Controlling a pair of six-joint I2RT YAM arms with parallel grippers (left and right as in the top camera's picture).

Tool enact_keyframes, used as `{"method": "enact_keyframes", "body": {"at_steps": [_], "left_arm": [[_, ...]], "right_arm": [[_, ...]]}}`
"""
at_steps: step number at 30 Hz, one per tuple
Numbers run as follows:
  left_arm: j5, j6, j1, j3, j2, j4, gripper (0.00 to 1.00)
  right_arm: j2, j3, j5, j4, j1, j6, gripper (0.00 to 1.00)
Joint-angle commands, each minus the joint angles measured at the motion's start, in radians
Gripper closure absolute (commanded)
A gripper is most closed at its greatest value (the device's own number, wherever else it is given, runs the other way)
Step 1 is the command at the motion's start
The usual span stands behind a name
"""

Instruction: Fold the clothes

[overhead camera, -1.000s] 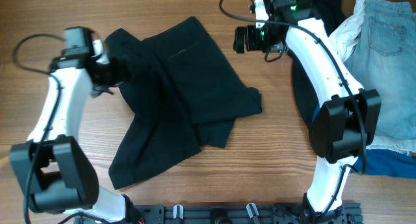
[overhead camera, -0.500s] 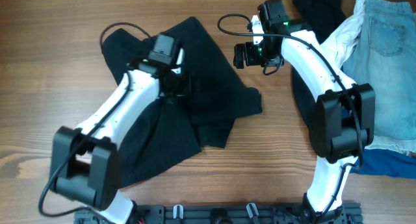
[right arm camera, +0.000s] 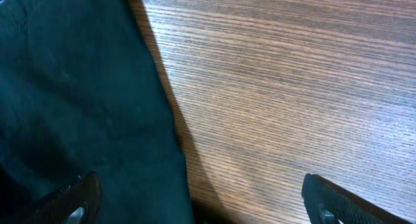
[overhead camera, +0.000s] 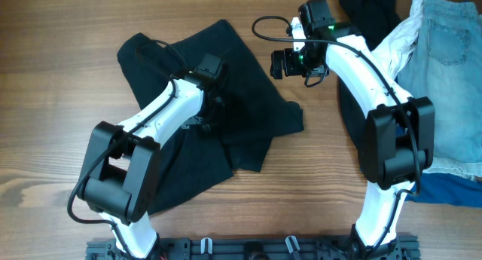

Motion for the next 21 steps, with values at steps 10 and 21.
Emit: {"method": "enact_keyframes", "body": {"at_steps": [10, 21], "left_arm": [[-0.002, -0.013, 0.001, 0.018, 0.0, 0.002, 0.56], [-0.031, 0.047, 0.006, 0.015, 0.04, 0.001, 0.96]], "right_arm": [[0.011, -0.003, 0.005, 0.006, -0.004, -0.009, 0.02], [0.011, -0.003, 0.005, 0.013, -0.004, -0.01, 0.02]]}}
